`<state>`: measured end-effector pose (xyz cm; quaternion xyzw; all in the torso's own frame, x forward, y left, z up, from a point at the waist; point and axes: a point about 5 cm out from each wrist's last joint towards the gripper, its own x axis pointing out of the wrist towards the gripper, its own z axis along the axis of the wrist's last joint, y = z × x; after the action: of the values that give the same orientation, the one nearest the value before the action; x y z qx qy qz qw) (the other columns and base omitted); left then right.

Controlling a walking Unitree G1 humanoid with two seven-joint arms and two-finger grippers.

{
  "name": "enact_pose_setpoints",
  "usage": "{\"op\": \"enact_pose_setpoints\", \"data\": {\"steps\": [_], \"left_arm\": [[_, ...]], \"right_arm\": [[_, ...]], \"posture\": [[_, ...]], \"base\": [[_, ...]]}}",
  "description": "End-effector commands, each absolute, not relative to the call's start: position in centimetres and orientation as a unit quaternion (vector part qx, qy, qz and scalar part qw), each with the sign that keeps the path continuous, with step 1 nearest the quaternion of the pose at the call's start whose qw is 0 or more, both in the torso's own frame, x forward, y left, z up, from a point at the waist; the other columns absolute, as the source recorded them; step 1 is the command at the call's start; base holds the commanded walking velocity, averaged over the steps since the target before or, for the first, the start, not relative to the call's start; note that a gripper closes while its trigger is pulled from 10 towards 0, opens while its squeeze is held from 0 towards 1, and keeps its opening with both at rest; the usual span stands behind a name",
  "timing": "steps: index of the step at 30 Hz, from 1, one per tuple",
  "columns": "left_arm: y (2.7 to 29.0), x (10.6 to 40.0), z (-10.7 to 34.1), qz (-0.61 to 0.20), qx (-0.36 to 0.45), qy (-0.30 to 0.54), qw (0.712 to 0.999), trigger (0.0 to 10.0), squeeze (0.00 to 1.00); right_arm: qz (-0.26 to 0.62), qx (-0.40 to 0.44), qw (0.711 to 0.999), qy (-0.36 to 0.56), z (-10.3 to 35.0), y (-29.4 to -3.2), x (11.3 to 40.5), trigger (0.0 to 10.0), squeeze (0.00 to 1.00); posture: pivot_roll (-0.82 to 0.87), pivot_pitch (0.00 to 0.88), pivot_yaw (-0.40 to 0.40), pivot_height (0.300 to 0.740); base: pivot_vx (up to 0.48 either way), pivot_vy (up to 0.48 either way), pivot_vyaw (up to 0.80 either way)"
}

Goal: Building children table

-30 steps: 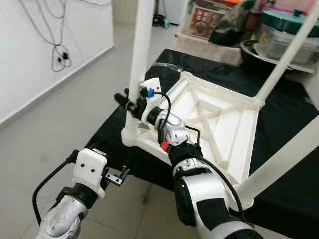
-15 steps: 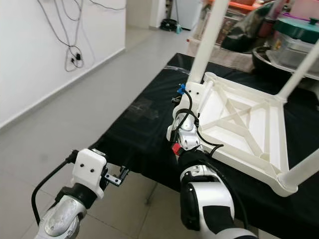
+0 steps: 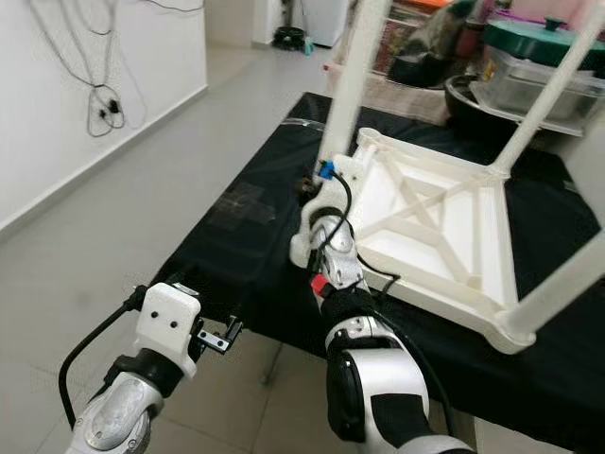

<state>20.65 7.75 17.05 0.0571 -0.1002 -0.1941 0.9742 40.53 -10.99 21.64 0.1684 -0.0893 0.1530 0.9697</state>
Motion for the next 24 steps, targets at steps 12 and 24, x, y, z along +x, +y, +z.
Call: {"op": "enact_pose_setpoints", "data": {"steps": [12,24], "left_arm": [[7.7,20.7,16.6,-0.194,0.063,-0.088,0.975,10.0,0.00],[7.8,20.7,16.6,-0.192,0.065,-0.090,0.975,10.0,0.00]], "right_arm": [[0.533,0.177,0.828,-0.002,19.7,-8.2,37.6,10.0,0.00],[0.466,0.091,0.880,-0.013,18.8,-7.1,38.1,0.0,0.00]], "posture": [[0.10,0.067,-0.136,0.740],[0.11,0.046,-0.134,0.740]], "base": [[0.000,0.000,0.00],[0.000,0.000,0.00]]}}
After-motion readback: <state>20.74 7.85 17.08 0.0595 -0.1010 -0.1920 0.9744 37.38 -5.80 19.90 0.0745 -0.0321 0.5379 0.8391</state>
